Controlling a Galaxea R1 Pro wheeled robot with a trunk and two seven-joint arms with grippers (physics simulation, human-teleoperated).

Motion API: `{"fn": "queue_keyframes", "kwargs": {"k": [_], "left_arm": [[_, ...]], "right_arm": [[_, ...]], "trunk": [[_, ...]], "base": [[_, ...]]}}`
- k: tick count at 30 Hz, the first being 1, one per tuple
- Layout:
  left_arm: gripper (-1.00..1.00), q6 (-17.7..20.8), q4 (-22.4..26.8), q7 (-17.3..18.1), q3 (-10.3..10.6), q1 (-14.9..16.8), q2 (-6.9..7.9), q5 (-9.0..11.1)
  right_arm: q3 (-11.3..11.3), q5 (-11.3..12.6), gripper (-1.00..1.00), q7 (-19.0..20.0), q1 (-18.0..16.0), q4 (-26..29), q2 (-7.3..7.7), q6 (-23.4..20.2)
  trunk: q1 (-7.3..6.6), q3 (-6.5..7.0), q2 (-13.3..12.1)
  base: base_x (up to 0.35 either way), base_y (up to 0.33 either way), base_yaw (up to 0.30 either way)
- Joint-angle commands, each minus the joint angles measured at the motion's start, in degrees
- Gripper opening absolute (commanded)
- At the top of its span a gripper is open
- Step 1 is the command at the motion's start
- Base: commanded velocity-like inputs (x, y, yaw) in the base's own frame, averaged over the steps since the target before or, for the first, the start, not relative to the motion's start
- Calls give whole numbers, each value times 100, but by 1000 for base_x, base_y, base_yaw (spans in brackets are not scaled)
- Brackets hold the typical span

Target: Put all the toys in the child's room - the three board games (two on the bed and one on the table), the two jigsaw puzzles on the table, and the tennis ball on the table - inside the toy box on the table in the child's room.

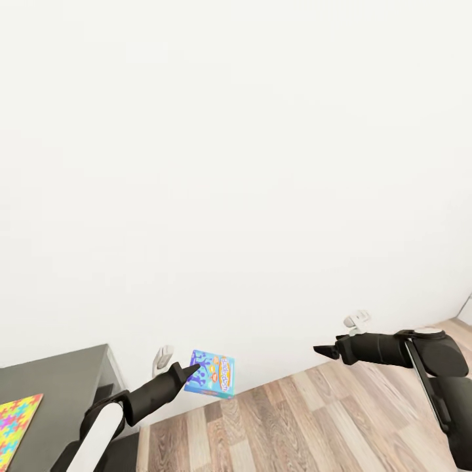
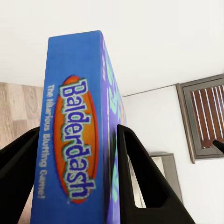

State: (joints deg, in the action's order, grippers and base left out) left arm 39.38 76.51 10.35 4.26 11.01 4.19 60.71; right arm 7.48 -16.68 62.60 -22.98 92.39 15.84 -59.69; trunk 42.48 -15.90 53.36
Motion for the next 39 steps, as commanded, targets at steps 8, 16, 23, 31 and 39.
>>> {"fn": "queue_keyframes", "kwargs": {"k": [8,16,23,31,39], "left_arm": [[-100,17,-3,11,5,6,3,20],[-100,17,-4,2,4,6,3,20],[-100,13,-4,-3,5,6,3,20],[-100,8,-4,-6,5,6,3,20],[-100,8,-4,-17,5,6,3,20]], "right_arm": [[7,-55,100,59,-4,7,-2,-31],[12,-56,100,59,-3,7,-22,-31],[16,-58,100,59,-4,7,-28,-31],[16,-57,100,59,-4,7,-28,-31],[40,-24,100,83,-4,7,-14,-31]], "trunk": [[-176,96,-317],[-351,201,-637],[-505,297,-918],[-681,406,-1239],[-857,517,-1560]], "base": [[0,0,247],[0,0,254],[0,0,267],[0,0,264],[0,0,192]]}}
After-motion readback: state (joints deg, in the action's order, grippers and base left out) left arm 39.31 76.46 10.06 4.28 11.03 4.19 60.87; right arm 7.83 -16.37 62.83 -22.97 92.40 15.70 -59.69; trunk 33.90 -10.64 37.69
